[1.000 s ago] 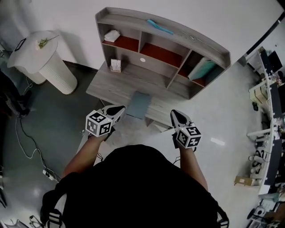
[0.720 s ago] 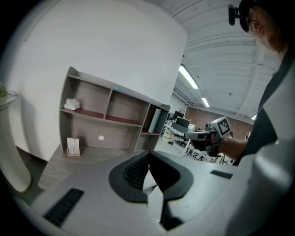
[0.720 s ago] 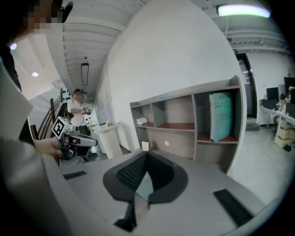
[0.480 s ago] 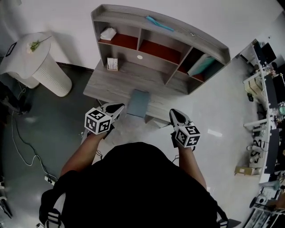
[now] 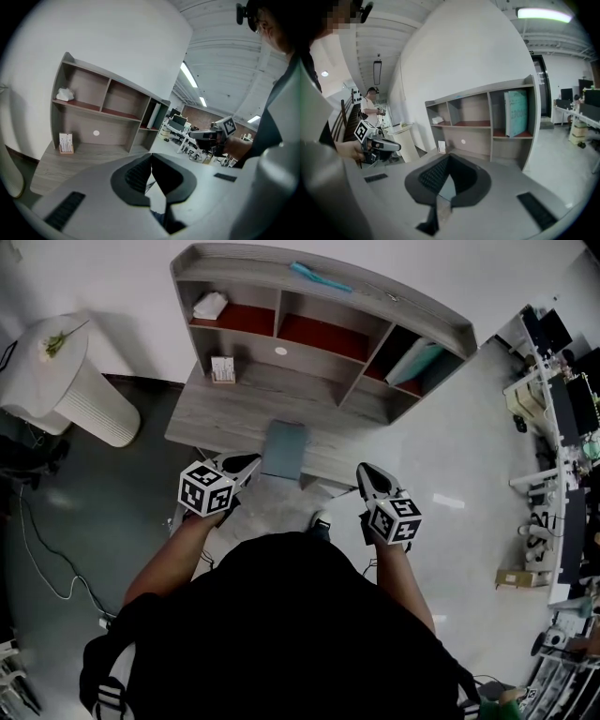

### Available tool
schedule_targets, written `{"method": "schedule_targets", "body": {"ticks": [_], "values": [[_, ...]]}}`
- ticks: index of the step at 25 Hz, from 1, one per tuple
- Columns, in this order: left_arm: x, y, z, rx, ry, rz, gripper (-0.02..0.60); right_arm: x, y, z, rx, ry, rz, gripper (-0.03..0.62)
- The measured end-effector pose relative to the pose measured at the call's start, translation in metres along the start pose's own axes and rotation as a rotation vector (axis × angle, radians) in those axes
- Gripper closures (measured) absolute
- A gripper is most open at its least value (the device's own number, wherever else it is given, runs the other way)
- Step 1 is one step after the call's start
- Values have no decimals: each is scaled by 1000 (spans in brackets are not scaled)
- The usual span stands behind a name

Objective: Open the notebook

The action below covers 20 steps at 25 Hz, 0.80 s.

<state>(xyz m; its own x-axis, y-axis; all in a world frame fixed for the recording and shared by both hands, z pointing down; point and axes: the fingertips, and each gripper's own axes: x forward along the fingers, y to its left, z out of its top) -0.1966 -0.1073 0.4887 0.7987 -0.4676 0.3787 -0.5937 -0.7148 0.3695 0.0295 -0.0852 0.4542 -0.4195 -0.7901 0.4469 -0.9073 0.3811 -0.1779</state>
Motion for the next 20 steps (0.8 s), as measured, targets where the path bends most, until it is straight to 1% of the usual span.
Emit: {"method": "schedule_targets", "body": {"ticks": [6, 11, 13, 16, 20], "values": [[22, -5, -3, 5, 19, 1, 571, 1, -20, -10, 6, 23, -6, 592], [43, -11, -6, 3, 36, 11, 571, 8, -38, -12, 0, 36, 10, 592], [53, -11, -8, 12, 45, 25, 571, 13, -45, -12, 0, 42, 19, 592], [69, -4, -14, 33, 50, 69, 572, 20, -57, -15, 2, 58, 31, 592], [90, 3, -24, 12, 63, 103, 571, 26, -71, -22, 11, 86, 47, 592]]}}
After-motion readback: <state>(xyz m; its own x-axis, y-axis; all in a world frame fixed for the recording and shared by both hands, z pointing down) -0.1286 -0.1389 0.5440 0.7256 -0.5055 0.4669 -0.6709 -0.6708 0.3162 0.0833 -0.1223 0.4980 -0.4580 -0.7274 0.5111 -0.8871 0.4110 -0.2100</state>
